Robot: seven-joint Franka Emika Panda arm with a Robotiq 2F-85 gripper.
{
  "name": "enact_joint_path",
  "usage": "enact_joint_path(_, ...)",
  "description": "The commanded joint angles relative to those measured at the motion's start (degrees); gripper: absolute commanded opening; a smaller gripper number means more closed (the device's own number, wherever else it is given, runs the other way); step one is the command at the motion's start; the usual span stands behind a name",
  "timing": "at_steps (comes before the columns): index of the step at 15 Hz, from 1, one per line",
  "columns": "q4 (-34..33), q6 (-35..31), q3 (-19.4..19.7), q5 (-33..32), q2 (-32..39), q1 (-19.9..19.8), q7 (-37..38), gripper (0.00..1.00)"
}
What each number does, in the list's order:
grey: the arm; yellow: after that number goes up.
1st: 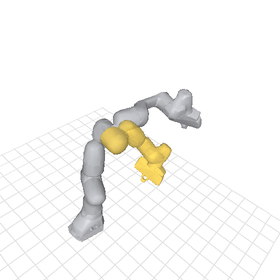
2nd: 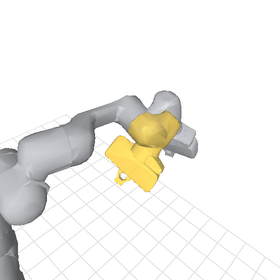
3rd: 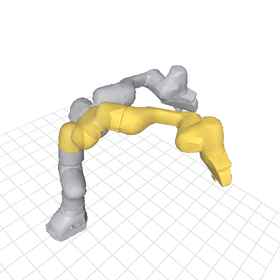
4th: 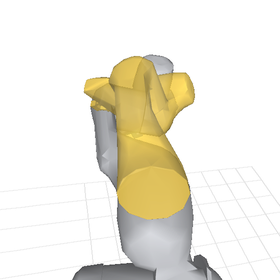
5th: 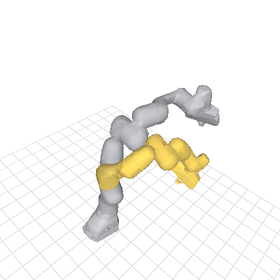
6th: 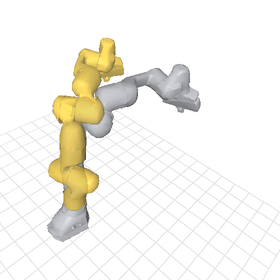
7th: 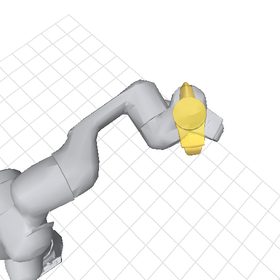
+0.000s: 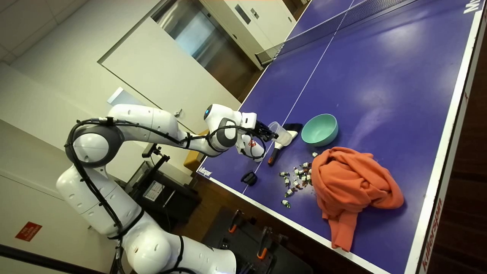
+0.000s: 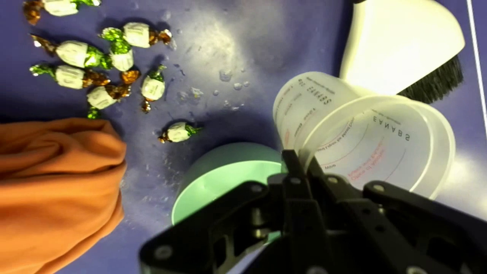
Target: Pour the sweets out of the cup and onto the table
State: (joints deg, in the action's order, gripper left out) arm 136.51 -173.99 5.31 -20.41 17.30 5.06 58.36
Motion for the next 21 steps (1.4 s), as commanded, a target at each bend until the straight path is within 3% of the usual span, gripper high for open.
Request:
enact_joint_path(1, 0.3, 3.9, 0.4, -1.1, -0.3, 0.4, -0.6, 0.01)
enact_joint_path(3, 0.3, 3.5, -1.7, 0.2, 0.7, -1.2, -2.1, 0.01)
enact_joint_path(7, -0.1, 3.2, -1.5, -0.3, 2.9, -0.9, -1.8, 0.01)
enact_joint_path(9, 0.3, 2.2, -3.3, 0.8, 3.5, -2.5, -3.2, 0.01)
enact_joint_path(10, 0.7, 1.2, -1.6, 6.2, 3.8, 0.0, -7.6, 0.01)
enact_joint_path(13, 0.7, 0.4, -3.3, 13.8, 4.2, -0.9, -14.5, 0.01)
enact_joint_path(14, 0.6, 0.9, -3.5, 16.0, 4.1, -0.7, -16.6, 0.3)
enact_joint_path(15, 0.5, 1.3, -3.4, 17.9, 3.9, -0.4, -18.2, 0.31)
enact_joint_path(21, 2.5, 5.0, -0.6, 23.2, -2.4, 3.5, -22.4, 0.75)
